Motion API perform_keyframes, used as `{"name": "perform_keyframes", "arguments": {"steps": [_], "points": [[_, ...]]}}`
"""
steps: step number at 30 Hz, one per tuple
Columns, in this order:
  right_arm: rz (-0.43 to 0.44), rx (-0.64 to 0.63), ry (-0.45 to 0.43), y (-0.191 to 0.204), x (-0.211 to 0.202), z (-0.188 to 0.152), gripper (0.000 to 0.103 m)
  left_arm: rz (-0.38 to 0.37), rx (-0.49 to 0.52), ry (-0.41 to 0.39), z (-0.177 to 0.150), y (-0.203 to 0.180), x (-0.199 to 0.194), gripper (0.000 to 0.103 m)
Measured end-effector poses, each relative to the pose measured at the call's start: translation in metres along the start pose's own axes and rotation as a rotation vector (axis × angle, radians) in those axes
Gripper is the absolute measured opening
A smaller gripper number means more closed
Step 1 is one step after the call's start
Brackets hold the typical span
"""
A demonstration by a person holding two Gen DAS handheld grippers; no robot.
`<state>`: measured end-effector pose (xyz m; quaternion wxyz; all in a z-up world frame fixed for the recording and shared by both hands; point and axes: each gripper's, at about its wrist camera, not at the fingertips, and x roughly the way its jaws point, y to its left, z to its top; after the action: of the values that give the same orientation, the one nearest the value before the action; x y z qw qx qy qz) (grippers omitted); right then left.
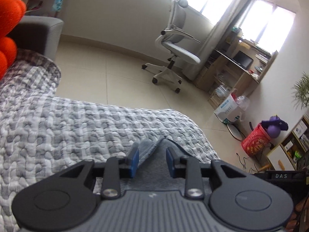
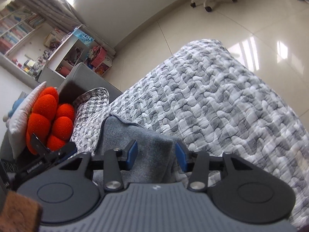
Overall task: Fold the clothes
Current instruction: 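Open both grippers and move them back from the folded sweater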
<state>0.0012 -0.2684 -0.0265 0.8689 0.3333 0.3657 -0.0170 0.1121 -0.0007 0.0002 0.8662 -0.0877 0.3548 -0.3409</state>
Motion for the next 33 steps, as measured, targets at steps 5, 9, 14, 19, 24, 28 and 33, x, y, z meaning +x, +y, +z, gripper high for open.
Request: {"name": "perform_keyframes", "arguments": {"steps": [5,9,14,19,24,28,33], "points": [[-0.016,-0.156,-0.065,0.022,0.002,-0.011,0.028,-0.107,0.119,0.045,-0.001,-0.024,0.029,0.027],[-0.010,-0.222,-0.066,0.030,0.022,-0.018,0.027,-0.084,0.180,0.073,-0.010,-0.030,0.060,0.026],[-0.065,-0.259,-0.064,0.020,0.040,-0.025,0.023,0.013,0.196,0.082,-0.016,-0.019,0.088,0.009],[-0.088,-0.228,-0.069,0.010,0.044,-0.022,0.020,0.028,0.176,0.070,-0.011,-0.009,0.098,0.003],[-0.110,-0.197,-0.074,0.000,0.049,-0.019,0.019,0.042,0.157,0.090,-0.004,-0.006,0.109,0.003],[-0.120,-0.171,-0.077,-0.004,0.049,-0.015,0.020,0.061,0.162,0.135,0.006,-0.014,0.107,0.003],[-0.086,-0.135,-0.086,0.000,0.031,-0.010,0.032,0.063,0.112,0.153,0.021,-0.010,0.084,0.010]]}}
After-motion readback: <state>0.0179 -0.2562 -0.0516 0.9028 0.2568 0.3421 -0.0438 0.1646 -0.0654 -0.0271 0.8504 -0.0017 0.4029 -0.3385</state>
